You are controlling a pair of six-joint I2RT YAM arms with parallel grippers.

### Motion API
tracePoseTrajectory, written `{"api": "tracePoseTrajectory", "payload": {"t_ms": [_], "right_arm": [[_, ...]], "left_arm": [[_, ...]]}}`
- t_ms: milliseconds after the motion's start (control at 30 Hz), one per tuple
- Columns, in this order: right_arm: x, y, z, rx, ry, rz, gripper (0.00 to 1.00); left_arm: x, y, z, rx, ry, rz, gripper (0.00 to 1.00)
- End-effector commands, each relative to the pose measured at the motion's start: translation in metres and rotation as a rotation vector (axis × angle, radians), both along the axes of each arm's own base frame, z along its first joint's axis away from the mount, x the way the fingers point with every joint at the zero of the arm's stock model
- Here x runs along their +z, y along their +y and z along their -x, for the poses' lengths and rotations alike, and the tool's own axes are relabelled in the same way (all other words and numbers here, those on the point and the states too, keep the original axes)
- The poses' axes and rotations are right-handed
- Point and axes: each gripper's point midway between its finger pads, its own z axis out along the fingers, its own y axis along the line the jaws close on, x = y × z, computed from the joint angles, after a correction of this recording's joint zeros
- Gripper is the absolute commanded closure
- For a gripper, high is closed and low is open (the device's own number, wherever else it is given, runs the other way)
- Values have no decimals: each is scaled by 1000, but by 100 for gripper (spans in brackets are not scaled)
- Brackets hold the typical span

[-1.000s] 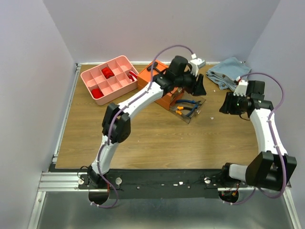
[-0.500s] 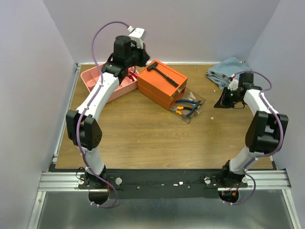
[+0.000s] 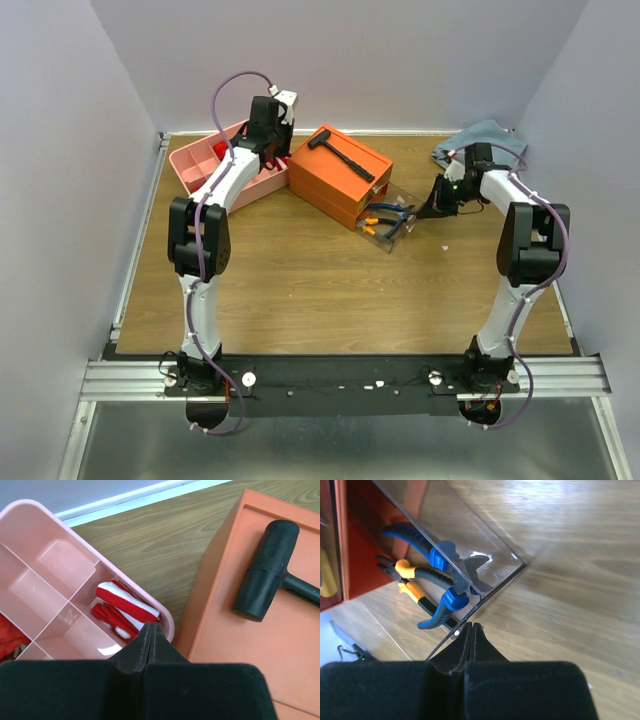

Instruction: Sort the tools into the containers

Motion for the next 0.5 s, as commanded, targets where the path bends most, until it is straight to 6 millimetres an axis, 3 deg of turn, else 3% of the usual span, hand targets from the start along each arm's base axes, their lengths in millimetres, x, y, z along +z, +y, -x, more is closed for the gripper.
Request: {"api": "tracePoseTrajectory", "payload": {"t_ms": [0, 133, 367, 467], "right_arm": [[5, 30, -5, 30, 33, -109, 99], [6, 39, -13, 33, 32, -135, 99], [-1, 84, -36, 52, 63, -270, 99], [6, 104, -45, 51, 79, -349, 98]], "left_arm": [[10, -17, -4, -75, -35, 6, 100], [0, -29, 4, -117, 5, 52, 100], [-11, -39, 11, -152, 33, 55, 100], [-14, -39, 12, -154, 38, 47, 100]]}}
